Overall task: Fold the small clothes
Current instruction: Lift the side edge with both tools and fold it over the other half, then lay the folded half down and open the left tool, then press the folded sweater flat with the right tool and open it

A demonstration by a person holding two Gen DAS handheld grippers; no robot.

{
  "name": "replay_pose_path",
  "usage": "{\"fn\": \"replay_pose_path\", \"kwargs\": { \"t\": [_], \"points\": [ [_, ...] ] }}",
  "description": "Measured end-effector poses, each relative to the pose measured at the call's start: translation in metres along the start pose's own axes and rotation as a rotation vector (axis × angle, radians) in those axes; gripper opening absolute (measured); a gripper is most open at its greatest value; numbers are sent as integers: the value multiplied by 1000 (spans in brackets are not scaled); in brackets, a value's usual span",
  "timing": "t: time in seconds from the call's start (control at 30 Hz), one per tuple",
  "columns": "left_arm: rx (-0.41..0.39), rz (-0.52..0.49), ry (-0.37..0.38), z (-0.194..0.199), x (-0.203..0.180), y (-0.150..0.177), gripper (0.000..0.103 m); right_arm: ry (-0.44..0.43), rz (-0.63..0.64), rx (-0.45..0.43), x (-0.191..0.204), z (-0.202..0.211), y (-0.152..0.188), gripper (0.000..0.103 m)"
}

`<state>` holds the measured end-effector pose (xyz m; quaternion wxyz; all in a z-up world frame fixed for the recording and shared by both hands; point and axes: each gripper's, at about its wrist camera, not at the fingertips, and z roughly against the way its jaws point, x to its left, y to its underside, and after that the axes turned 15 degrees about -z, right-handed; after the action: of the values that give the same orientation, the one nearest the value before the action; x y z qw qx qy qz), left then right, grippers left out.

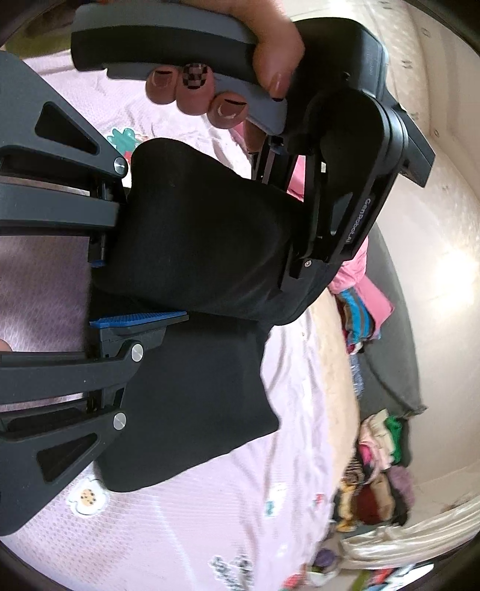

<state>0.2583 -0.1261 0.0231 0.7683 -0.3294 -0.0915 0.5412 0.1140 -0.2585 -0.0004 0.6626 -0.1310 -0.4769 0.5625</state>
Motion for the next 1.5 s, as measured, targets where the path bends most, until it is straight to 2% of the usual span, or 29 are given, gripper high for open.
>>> {"fn": "replay_pose_path", "kwargs": {
  "t": [0.27, 0.43, 0.47, 0.57, 0.6, 0.63, 0.73, 0.8, 0.9, 0.97, 1.03, 1.13, 1.2, 1.27, 1.3, 1.4, 1.43, 1.47, 1.5],
  "points": [
    [70, -15, -19, -38, -23, -10, 38, -104, -245, 98, -48, -7, 1, 17],
    [122, -28, -4, -64, -37, -14, 55, -170, -388, 148, -72, -10, 3, 19],
    [128, -22, 5, -68, -38, -14, 61, -173, -403, 152, -74, -10, 4, 21],
    [132, -26, 19, -74, -42, -15, 69, -185, -444, 164, -81, -8, 7, 24],
    [128, -31, 32, -74, -44, -15, 78, -185, -451, 168, -82, -8, 8, 24],
    [113, -22, 62, -72, -43, -16, 81, -185, -456, 172, -83, -8, 9, 24],
    [82, 38, 161, -64, -37, -17, 84, -178, -456, 178, -81, -6, 11, 24],
    [53, 64, 184, -52, -31, -17, 84, -179, -455, 194, -80, -4, 12, 28],
    [4, 73, 179, -34, -21, -15, 85, -235, -480, 226, -83, 2, 11, 42],
    [-24, 67, 147, -20, -9, -8, 87, -292, -518, 240, -90, 8, 4, 68],
    [-39, 52, 87, -11, 1, 3, 87, -323, -542, 238, -94, 14, -7, 80],
    [-34, 35, 29, -8, 16, 23, 87, -304, -549, 277, -103, 7, -35, 82],
    [-27, 35, 12, -8, 22, 35, 87, -282, -528, 320, -105, -4, -52, 82],
    [-24, 32, 3, -7, 29, 46, 87, -216, -496, 362, -102, -17, -66, 72],
    [-22, 23, -6, -7, 30, 51, 87, -211, -482, 370, -99, -16, -69, 70],
    [-13, -11, -30, -7, 30, 57, 87, -135, -428, 391, -98, -29, -81, 50],
    [-1, -30, -45, -9, 28, 60, 87, -105, -394, 393, -97, -32, -81, 35],
    [3, -39, -52, -12, 27, 61, 87, -89, -356, 395, -96, -36, -81, 25],
    [6, -48, -57, -13, 25, 63, 87, -74, -315, 395, -92, -36, -77, 22]
  ]
}}
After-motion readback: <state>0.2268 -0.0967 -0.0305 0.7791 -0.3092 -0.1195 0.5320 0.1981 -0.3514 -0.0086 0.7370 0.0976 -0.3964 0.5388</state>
